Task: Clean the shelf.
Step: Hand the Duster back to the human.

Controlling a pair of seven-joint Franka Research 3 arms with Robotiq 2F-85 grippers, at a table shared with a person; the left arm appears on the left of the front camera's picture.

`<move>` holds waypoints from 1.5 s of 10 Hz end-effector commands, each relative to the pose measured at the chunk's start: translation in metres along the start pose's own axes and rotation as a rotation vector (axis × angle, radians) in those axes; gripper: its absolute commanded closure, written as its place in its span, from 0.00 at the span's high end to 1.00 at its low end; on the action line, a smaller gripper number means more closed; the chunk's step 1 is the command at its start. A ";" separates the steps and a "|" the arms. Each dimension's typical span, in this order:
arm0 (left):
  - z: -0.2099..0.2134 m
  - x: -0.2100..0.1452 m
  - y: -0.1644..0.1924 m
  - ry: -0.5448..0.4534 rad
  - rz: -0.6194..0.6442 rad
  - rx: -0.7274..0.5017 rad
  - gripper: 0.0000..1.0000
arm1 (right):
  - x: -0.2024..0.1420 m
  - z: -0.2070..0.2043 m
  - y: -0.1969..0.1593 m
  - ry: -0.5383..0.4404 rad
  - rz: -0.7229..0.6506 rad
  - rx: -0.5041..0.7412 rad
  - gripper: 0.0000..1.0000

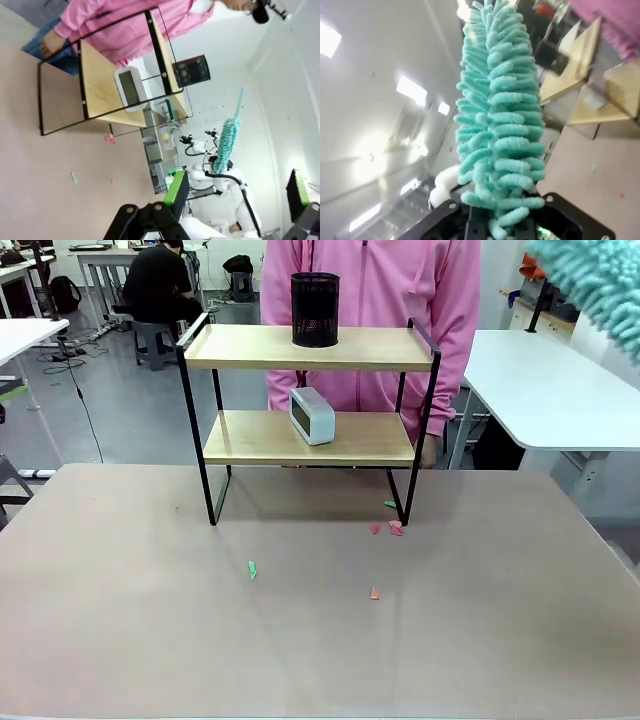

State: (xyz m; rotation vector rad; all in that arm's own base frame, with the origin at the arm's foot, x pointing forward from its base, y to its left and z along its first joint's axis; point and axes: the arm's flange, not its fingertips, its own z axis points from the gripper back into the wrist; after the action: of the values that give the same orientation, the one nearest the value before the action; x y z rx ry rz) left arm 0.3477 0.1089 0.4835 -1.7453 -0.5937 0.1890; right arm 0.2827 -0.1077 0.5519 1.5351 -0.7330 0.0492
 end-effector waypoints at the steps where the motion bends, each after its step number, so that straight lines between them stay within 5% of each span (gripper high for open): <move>1: 0.032 -0.009 -0.019 -0.011 -0.036 0.004 1.00 | -0.021 0.023 -0.047 -0.138 -0.114 -0.045 0.01; 3: 0.032 -0.009 -0.019 -0.011 -0.036 0.004 1.00 | -0.025 0.055 -0.095 -0.195 -0.265 -0.130 0.01; 6: 0.032 -0.009 -0.019 -0.011 -0.036 0.004 1.00 | -0.038 0.056 -0.150 -0.137 -0.414 -0.217 0.01; 15: 0.032 -0.009 -0.019 -0.011 -0.036 0.004 1.00 | -0.043 0.042 -0.171 -0.145 -0.473 -0.264 0.01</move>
State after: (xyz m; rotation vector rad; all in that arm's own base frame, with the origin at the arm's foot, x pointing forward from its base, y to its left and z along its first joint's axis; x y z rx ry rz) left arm 0.3245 0.1379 0.4904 -1.7241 -0.6402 0.1856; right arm 0.3264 -0.1684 0.3760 1.4287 -0.4548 -0.4645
